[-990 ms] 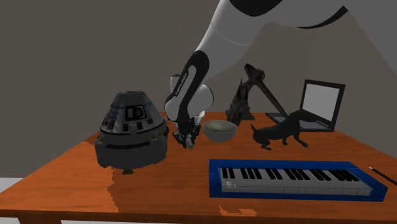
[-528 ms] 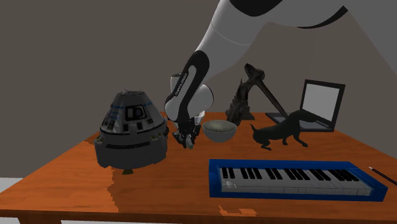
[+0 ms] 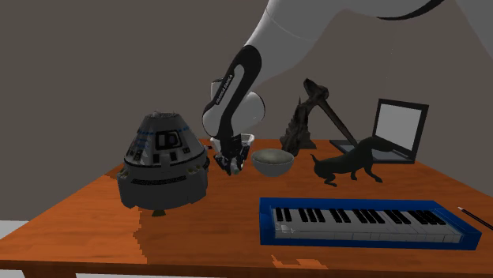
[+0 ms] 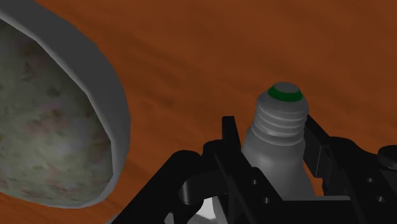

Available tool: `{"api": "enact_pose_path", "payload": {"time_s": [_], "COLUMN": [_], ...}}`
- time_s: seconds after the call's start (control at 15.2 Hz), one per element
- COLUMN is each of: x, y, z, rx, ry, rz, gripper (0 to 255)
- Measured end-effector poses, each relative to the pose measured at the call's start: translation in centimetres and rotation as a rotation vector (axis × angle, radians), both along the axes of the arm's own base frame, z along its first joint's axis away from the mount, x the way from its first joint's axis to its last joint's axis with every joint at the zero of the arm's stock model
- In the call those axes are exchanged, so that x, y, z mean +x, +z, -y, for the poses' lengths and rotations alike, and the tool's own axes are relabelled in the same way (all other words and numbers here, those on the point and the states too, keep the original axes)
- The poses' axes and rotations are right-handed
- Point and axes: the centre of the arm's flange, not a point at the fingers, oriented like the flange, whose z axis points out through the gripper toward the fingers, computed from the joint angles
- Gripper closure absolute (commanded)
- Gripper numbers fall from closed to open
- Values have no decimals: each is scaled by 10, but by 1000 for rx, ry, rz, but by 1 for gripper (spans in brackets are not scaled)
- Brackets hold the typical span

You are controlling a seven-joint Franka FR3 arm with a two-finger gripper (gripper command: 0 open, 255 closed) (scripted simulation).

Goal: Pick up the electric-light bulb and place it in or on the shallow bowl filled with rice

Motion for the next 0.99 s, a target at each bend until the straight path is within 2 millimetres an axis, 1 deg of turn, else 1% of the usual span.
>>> {"api": "enact_pose_path", "payload": {"time_s": [0.99], "x": [0], "y": [78], "z": [0], "rx": [0], "ry": [0], "rz": [0], "gripper": [255]}}
